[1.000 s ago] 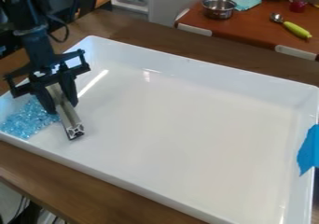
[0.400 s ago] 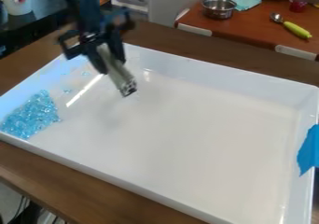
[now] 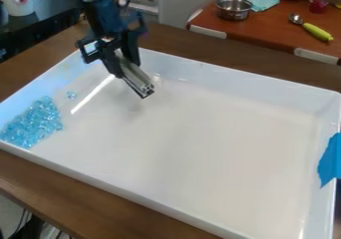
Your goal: Sweep into pile
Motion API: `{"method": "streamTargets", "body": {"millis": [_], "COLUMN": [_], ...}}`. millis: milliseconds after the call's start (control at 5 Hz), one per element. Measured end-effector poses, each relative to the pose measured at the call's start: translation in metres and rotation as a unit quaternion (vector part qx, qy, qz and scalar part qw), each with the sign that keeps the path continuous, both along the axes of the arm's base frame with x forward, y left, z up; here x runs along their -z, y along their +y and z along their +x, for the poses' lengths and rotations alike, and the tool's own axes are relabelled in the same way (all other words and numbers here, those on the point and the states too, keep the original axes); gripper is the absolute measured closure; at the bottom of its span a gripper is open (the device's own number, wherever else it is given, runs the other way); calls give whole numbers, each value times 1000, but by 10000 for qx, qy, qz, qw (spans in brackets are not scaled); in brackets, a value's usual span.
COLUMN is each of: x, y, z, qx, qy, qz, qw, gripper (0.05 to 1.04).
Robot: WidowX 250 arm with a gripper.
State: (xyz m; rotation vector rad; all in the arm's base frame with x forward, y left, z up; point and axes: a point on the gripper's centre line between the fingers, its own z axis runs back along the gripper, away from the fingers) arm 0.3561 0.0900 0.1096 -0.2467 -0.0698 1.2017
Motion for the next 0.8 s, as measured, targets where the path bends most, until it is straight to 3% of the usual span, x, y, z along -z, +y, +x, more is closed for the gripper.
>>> {"method": "streamTargets", "body": {"millis": [400,800], "x": [17,20], "y": [29,33], "z": [18,23], "qx": [-360,-404], "qy": [192,283], "qz": [101,153], "qw": [9991,9987], "gripper": [711,711]}}
